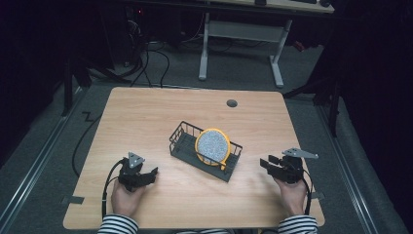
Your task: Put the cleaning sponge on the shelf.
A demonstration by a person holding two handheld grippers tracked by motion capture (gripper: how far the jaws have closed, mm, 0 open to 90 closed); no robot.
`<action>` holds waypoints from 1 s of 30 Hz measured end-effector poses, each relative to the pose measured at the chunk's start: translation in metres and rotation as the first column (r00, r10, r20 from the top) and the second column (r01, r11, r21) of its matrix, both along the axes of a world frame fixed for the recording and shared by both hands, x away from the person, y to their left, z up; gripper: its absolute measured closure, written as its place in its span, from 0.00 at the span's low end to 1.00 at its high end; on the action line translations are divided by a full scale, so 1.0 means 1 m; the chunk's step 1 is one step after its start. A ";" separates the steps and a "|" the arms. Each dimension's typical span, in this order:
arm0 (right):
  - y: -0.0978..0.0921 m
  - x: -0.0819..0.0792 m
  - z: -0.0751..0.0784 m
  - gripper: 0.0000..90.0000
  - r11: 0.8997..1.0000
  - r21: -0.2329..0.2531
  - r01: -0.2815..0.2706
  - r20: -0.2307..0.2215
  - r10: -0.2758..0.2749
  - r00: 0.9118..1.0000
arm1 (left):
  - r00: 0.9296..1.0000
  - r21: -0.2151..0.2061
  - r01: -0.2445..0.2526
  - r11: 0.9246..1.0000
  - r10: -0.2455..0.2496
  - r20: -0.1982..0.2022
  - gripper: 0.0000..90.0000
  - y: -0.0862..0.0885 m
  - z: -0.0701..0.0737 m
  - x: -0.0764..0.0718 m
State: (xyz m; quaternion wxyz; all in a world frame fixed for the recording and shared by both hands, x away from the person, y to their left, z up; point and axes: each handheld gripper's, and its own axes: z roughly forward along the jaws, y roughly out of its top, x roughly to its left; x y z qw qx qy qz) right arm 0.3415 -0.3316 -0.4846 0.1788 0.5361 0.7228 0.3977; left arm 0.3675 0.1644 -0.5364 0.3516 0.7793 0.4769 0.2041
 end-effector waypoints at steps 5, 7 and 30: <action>0.002 0.003 -0.006 0.60 1.000 -0.008 0.003 -0.011 -0.004 1.000 | 1.000 0.000 0.000 1.000 0.000 0.000 0.31 0.000 0.000 0.000; 0.004 0.006 -0.010 0.60 1.000 -0.029 0.005 -0.010 -0.006 1.000 | 1.000 0.000 0.000 1.000 0.000 0.000 0.31 0.000 0.000 0.000; 0.015 0.013 -0.034 0.58 0.996 -0.085 0.009 -0.044 -0.013 0.999 | 1.000 0.000 0.000 1.000 0.000 0.000 0.31 0.000 0.000 0.000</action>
